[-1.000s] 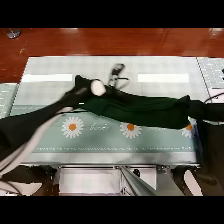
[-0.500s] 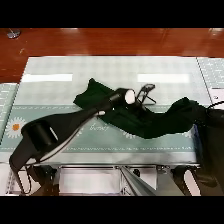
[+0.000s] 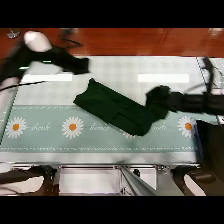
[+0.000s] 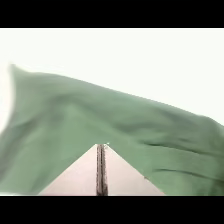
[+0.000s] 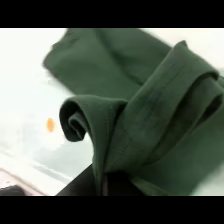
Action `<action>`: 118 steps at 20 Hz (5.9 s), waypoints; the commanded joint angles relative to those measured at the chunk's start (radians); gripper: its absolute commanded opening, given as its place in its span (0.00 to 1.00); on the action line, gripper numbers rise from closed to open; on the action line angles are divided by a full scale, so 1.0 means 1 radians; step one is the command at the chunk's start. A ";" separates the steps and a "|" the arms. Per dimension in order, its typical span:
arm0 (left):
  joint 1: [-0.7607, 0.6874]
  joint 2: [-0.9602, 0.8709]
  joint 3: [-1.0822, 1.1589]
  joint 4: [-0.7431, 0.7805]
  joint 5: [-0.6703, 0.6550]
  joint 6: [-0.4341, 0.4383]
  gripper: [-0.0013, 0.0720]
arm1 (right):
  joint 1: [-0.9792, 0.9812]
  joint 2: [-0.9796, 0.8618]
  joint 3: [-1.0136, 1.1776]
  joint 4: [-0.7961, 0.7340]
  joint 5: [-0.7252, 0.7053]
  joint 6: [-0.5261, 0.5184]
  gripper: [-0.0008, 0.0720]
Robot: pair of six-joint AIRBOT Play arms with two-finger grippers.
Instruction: Fold the shirts.
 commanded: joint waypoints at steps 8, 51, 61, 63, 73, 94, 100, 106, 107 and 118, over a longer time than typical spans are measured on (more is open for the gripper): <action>0.262 0.958 -0.944 0.010 0.129 0.010 0.06 | 0.424 -0.959 0.753 0.016 -0.163 0.024 0.05; 0.259 0.843 -1.098 -0.078 0.209 -0.010 0.06 | 0.231 -0.697 -0.084 0.344 -0.377 -0.074 0.80; 0.259 0.843 -1.098 -0.092 0.196 -0.007 0.06 | 0.137 -0.745 0.799 -0.079 0.163 -0.005 0.04; 0.259 0.843 -1.098 -0.093 0.179 -0.008 0.06 | 0.075 -0.745 0.973 -0.225 0.280 0.073 0.04; 0.259 0.843 -1.098 -0.092 0.154 -0.007 0.06 | -0.403 -0.563 1.107 -0.430 0.713 0.171 0.04; 0.260 0.843 -1.096 -0.103 0.233 0.039 0.06 | -1.092 0.195 -0.045 -0.962 0.518 0.114 0.87; 0.262 0.629 -0.704 -0.100 0.217 0.127 0.06 | -0.797 -0.212 0.514 -0.546 0.410 0.035 0.05; 0.104 0.250 -0.062 0.106 -0.015 0.089 0.06 | -0.055 -0.499 0.690 -0.612 0.148 0.017 0.05; 0.085 0.229 -0.073 0.182 -0.020 0.055 0.06 | 0.018 -0.551 0.682 -0.682 0.154 0.022 0.05; 0.111 0.211 -0.352 0.327 0.002 -0.045 0.06 | 0.077 -0.657 0.395 -0.913 0.135 0.237 0.05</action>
